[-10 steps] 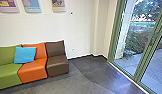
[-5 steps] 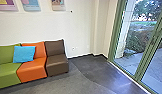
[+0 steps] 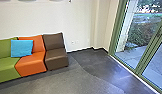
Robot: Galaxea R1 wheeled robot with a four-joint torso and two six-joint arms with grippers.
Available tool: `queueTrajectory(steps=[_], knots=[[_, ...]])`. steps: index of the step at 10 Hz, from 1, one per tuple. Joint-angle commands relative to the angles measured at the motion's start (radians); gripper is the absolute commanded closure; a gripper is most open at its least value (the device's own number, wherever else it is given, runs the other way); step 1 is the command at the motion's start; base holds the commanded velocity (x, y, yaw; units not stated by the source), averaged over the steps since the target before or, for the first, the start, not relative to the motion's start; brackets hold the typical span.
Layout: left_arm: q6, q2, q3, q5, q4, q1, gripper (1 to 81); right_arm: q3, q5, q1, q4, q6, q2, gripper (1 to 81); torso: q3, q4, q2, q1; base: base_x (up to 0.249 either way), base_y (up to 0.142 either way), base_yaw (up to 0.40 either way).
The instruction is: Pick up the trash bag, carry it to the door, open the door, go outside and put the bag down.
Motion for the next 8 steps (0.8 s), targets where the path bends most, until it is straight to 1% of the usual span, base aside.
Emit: queueTrajectory(steps=[1, 3, 4, 5, 6, 7, 8], knots=[[-0.005, -0.017, 0.002, 0.067, -0.036, -0.104, 1.0, 0.034, -0.123, 0.122, 0.035, 0.005, -0.06, 1.0, -0.086, 0.0, -0.096, 0.062, 0.0, 0.0, 0.0], [-0.005, -0.011, 0.0, 0.073, -0.042, -0.115, 1.0, 0.034, -0.126, 0.138, 0.047, 0.004, -0.06, 1.0, -0.149, 0.0, -0.168, 0.108, 0.0, 0.0, 0.0], [-0.005, -0.008, 0.0, 0.074, -0.043, -0.126, 1.0, 0.035, -0.126, 0.138, 0.047, 0.004, -0.062, 1.0, -0.171, 0.0, -0.203, 0.13, 0.0, 0.0, 0.0], [-0.005, -0.003, 0.002, 0.074, -0.056, -0.138, 1.0, 0.037, -0.126, 0.135, 0.05, 0.004, -0.067, 1.0, -0.121, 0.0, -0.237, 0.152, 0.0, 0.0, 0.0], [-0.005, 0.0, 0.002, 0.076, -0.06, -0.149, 1.0, 0.038, -0.126, 0.133, 0.05, 0.004, -0.073, 1.0, -0.138, 0.0, -0.259, 0.167, 0.0, 0.0, 0.0], [-0.005, 0.008, -0.007, 0.082, -0.059, -0.163, 1.0, 0.043, -0.126, 0.131, 0.05, 0.004, -0.08, 1.0, -0.145, 0.0, -0.285, 0.184, 0.0, 0.0, 0.0], [-0.005, 0.026, -0.041, 0.099, -0.059, -0.178, 1.0, 0.046, -0.126, 0.13, 0.052, 0.004, -0.085, 1.0, -0.151, 0.0, -0.318, 0.204, 0.0, 0.0, 0.0]])
